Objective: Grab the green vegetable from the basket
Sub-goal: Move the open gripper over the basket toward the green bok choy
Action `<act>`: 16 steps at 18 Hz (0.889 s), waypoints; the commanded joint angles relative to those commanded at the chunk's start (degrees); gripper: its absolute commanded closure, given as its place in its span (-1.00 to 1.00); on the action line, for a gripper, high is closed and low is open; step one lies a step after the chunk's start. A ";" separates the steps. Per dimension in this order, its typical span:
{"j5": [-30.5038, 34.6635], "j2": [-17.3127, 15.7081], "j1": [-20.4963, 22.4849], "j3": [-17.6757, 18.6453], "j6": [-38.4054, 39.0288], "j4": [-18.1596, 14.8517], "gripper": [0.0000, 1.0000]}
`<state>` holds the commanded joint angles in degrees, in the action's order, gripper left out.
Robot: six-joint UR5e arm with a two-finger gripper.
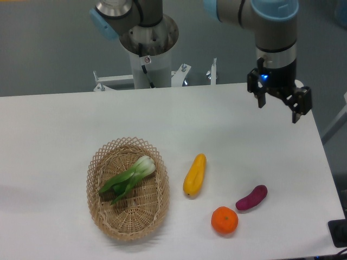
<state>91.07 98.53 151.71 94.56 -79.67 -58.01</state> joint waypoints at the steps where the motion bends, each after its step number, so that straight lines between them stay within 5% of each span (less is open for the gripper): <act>1: -2.10 -0.26 -0.88 0.53 4.48 0.79 -1.00; 9: -3.35 0.96 -10.80 2.38 29.29 2.64 -1.00; 16: -2.56 6.93 -20.30 5.10 32.04 4.84 -1.00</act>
<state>88.51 105.46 131.40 99.66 -47.64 -53.18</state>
